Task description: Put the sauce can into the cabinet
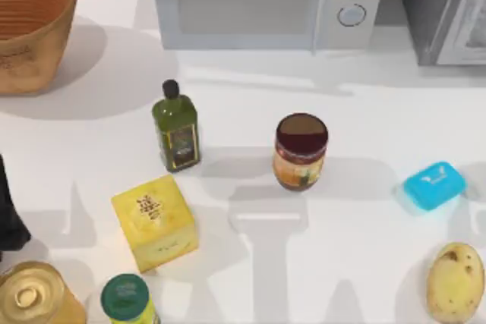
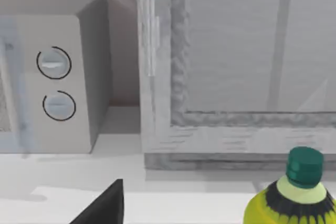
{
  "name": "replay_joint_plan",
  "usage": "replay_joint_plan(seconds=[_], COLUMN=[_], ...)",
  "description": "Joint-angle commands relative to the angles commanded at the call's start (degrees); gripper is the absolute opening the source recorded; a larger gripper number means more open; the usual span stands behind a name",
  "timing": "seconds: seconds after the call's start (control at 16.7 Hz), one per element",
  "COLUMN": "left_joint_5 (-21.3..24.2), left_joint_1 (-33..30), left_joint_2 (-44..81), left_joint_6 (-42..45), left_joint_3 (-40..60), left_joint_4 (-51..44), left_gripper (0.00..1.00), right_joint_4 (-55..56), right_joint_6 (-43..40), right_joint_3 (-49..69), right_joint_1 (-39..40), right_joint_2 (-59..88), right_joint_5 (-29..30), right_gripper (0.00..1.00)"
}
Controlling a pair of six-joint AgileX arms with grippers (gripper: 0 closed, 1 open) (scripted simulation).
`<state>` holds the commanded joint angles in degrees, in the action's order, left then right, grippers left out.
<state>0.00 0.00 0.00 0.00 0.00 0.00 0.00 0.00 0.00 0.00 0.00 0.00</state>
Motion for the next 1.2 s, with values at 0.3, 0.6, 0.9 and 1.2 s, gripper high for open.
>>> replay_joint_plan(seconds=[0.3, 0.6, 0.9, 1.2], left_joint_5=[0.0, 0.0, 0.0, 0.0], left_joint_1=[0.0, 0.0, 0.0, 0.0], left_joint_2=[0.0, 0.0, 0.0, 0.0], left_joint_6=[0.0, 0.0, 0.0, 0.0], left_joint_3=[0.0, 0.0, 0.0, 0.0], left_joint_4=[0.0, 0.0, 0.0, 0.0], left_gripper=[1.0, 1.0, 1.0, 1.0], right_joint_4=[-1.8, -7.6, -13.5, -19.0], right_joint_6=[-2.2, -12.0, -26.2, -41.3], right_joint_3=[1.7, 11.3, 28.2, 46.6], right_joint_1=[0.6, 2.3, 4.0, 6.5], right_joint_2=[3.5, 21.0, 49.6, 78.1], right_joint_5=[-1.7, -8.1, -17.3, -27.8], right_gripper=[1.0, 1.0, 1.0, 1.0])
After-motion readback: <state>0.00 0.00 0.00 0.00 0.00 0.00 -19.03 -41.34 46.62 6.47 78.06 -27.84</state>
